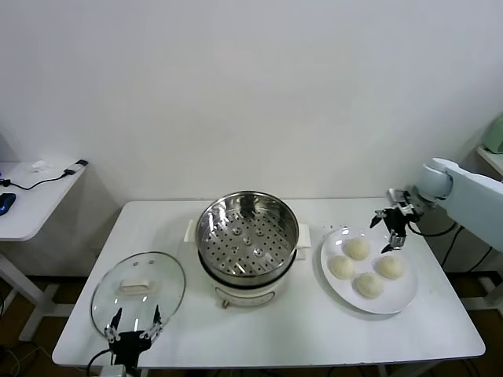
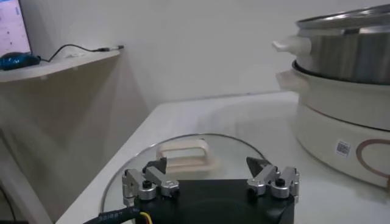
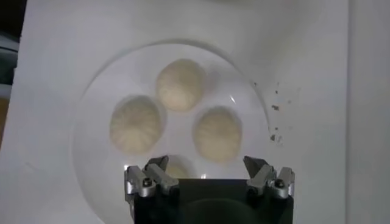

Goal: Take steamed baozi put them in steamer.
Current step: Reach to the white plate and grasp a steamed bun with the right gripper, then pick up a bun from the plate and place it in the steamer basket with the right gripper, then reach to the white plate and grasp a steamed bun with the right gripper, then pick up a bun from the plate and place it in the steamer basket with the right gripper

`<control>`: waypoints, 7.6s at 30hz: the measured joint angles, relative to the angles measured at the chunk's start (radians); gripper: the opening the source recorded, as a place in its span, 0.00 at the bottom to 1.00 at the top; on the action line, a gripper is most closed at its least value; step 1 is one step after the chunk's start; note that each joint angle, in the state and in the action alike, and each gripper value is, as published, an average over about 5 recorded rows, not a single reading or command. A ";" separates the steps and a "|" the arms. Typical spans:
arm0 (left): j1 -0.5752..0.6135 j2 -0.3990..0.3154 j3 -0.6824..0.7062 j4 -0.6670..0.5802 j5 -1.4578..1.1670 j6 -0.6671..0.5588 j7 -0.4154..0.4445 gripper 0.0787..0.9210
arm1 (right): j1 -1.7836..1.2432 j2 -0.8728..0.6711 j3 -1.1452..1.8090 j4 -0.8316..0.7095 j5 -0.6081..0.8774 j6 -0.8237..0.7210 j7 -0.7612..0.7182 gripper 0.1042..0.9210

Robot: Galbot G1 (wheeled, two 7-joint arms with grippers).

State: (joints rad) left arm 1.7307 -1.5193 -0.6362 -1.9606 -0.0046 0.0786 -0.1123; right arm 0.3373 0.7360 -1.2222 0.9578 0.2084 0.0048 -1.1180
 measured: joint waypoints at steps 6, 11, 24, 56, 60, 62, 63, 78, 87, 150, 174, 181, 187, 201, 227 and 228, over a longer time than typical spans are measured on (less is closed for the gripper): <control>0.001 -0.002 0.001 0.006 0.002 -0.002 0.000 0.88 | -0.027 0.056 -0.012 -0.055 -0.016 -0.026 0.033 0.88; 0.001 -0.003 0.002 0.008 0.003 -0.002 0.000 0.88 | -0.061 0.087 -0.001 -0.092 -0.025 -0.046 0.058 0.88; 0.000 -0.009 0.015 0.014 0.005 -0.009 0.001 0.88 | -0.147 0.152 0.062 -0.171 -0.048 -0.061 0.106 0.88; 0.016 -0.014 0.020 -0.011 0.017 -0.011 0.001 0.88 | -0.120 0.152 0.068 -0.166 -0.054 -0.030 0.057 0.65; 0.015 -0.014 0.022 -0.014 0.017 -0.011 0.001 0.88 | -0.063 0.140 0.038 -0.134 -0.041 -0.009 0.040 0.65; 0.015 -0.014 0.024 -0.016 0.017 -0.011 0.001 0.88 | -0.020 0.136 0.017 -0.110 -0.031 0.006 0.031 0.65; 0.015 -0.014 0.025 -0.017 0.017 -0.011 0.001 0.88 | 0.007 0.136 0.005 -0.095 -0.023 0.015 0.026 0.65; 0.032 0.007 0.030 -0.044 0.020 -0.010 0.002 0.88 | 0.414 0.245 -0.164 0.262 0.127 0.215 0.003 0.65; 0.045 0.014 0.016 -0.049 0.017 -0.016 0.000 0.88 | 0.420 0.416 -0.184 0.276 0.054 0.435 0.013 0.66; 0.034 -0.013 0.029 -0.046 0.022 -0.024 -0.001 0.88 | 0.460 0.362 -0.389 -0.031 0.258 0.462 -0.014 0.88; 0.028 -0.028 0.019 -0.037 0.025 -0.023 -0.001 0.88 | 0.304 -0.003 -0.498 0.296 0.347 -0.127 0.182 0.88; 0.021 -0.031 0.017 -0.023 0.027 -0.021 -0.001 0.88 | 0.186 0.012 -0.422 0.261 0.331 -0.185 0.234 0.88; 0.018 -0.031 0.012 -0.015 0.027 -0.021 0.000 0.88 | 0.111 0.041 -0.369 0.225 0.324 -0.210 0.266 0.88; 0.017 -0.029 0.012 -0.014 0.025 -0.021 0.000 0.88 | 0.018 0.084 -0.296 0.170 0.297 -0.235 0.284 0.88; 0.022 -0.035 0.032 -0.028 0.036 -0.022 0.000 0.88 | 0.115 0.034 -0.258 0.180 0.245 -0.170 0.174 0.66; 0.022 -0.035 0.034 -0.029 0.037 -0.022 0.000 0.88 | 0.135 0.033 -0.261 0.180 0.248 -0.164 0.164 0.66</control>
State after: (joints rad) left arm 1.7528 -1.5544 -0.6020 -1.9895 0.0328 0.0564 -0.1124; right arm 0.4727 0.7689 -1.4828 1.1375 0.4569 -0.1590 -0.9537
